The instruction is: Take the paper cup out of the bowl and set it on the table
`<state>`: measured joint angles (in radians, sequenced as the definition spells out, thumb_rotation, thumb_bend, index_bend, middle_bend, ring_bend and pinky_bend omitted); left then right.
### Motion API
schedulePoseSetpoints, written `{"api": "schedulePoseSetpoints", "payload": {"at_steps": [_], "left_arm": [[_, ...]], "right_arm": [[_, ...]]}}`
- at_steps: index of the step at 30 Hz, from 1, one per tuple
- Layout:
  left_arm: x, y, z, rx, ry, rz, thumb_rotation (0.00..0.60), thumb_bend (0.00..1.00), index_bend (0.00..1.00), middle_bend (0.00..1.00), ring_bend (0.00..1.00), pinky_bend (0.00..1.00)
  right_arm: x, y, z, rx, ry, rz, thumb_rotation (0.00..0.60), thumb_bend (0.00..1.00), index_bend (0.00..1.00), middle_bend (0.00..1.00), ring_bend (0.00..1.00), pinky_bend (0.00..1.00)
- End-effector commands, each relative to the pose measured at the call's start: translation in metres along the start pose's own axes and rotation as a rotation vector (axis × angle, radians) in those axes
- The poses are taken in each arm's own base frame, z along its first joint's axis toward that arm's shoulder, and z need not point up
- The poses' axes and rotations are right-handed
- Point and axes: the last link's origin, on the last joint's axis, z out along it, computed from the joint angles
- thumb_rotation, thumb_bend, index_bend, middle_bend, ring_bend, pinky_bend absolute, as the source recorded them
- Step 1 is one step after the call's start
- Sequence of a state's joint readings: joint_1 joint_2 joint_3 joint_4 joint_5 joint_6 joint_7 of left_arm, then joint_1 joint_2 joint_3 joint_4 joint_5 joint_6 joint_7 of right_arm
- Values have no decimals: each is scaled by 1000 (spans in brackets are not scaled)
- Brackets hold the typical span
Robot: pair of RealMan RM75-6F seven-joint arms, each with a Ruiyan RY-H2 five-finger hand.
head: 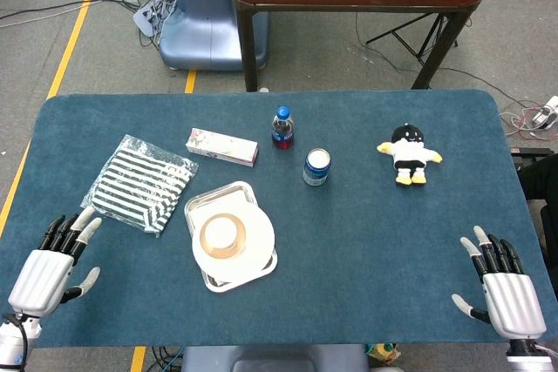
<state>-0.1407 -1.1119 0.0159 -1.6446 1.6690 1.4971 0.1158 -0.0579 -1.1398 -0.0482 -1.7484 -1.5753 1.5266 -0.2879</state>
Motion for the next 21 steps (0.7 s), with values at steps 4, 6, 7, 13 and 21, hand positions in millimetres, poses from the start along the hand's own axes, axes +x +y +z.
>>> {"api": "schedulePoseSetpoints", "payload": {"at_steps": [4,6,7,13,21], "left_arm": [[-1,-1,0,3,-7,-1,600,319,0,0,0,0],[-1,-1,1,1,-9,0,600,319,0,0,0,0],[0,0,1,-1,-8,1,600,319,0,0,0,0],[2,4,0,-25,-7,-8,600,319,0,0,0,0],[18,9,14,-124,-33,8,600,319,0,0,0,0]], "right_arm": [[-1,0,2,-2,-6,0,600,224,0,0,0,0],[-1,0,2,-3,-9,1,600,224,0,0,0,0],[-2,0,2,-3,-11,1,600,224,0,0,0,0],[-2,-1,3,3,-17,6,600,225,0,0,0,0],[-3,-2,7,-5,-24,-1,600,224,0,0,0,0]]}}
